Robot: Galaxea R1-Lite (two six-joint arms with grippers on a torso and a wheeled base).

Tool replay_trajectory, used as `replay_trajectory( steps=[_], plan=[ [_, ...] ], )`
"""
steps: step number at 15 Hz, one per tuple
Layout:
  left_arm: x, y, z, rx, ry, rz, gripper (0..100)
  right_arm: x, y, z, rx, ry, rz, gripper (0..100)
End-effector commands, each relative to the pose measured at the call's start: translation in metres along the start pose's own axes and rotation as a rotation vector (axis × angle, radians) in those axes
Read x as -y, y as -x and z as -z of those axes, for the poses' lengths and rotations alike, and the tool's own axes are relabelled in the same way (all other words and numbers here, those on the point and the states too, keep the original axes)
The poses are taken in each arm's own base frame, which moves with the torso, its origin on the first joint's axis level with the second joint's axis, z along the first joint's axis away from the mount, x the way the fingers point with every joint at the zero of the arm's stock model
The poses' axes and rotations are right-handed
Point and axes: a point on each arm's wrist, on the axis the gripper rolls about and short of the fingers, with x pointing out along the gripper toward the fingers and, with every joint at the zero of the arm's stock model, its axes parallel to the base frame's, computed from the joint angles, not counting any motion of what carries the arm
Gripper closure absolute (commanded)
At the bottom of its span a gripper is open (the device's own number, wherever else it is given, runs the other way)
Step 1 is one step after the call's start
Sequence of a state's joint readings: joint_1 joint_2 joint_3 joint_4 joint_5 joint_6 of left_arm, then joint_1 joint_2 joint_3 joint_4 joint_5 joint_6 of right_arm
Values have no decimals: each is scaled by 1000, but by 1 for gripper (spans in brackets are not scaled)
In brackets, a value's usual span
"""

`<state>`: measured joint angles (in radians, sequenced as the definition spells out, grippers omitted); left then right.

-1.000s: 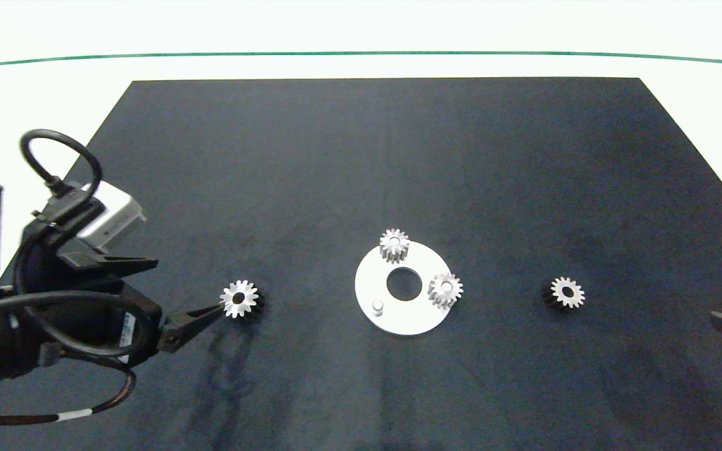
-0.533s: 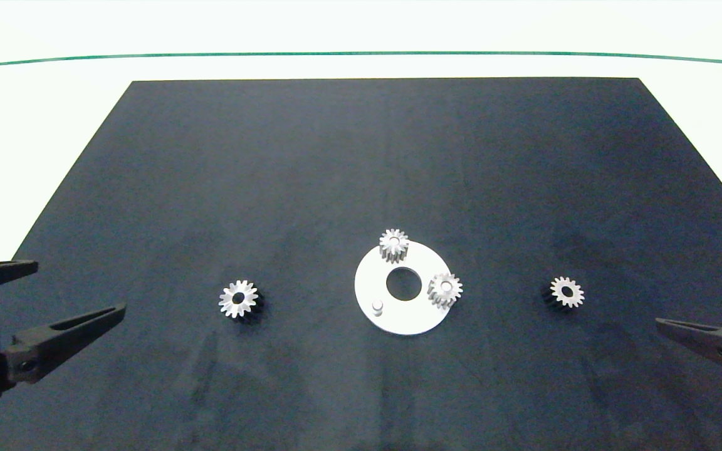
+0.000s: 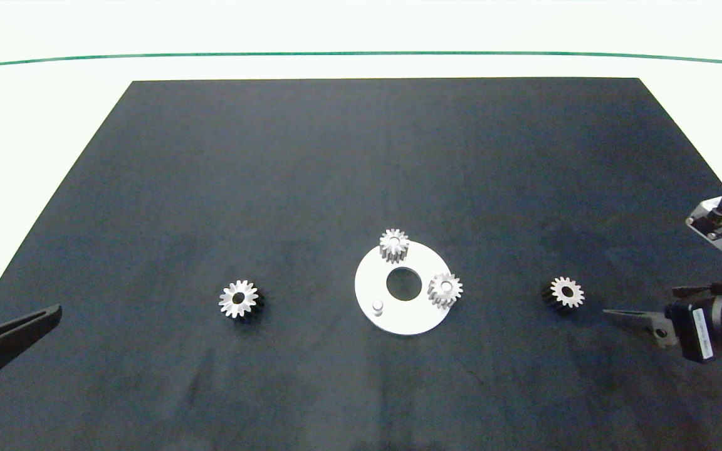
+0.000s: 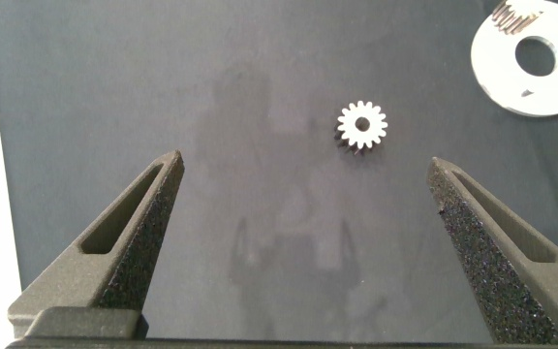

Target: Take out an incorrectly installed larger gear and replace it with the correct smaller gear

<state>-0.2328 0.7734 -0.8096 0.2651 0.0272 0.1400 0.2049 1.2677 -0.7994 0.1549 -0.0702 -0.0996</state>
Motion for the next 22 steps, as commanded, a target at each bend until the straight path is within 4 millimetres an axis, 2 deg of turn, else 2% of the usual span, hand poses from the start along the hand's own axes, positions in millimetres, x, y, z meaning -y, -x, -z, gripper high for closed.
replay_trajectory(
  steps=[1,9,18,22],
  plan=[
    [0,4,0,14,-1,-2,0,-9,-25,-1,-42,24,-13,0],
    [0,7,1,23,-2,-3,0,-22,-58,-5,4,42,-38,0],
    [0,11,3,29,-2,-4,0,-29,-70,0,32,51,-4,0],
    [0,13,4,34,-2,-5,0,-30,-74,-1,44,31,-3,7]
  ],
)
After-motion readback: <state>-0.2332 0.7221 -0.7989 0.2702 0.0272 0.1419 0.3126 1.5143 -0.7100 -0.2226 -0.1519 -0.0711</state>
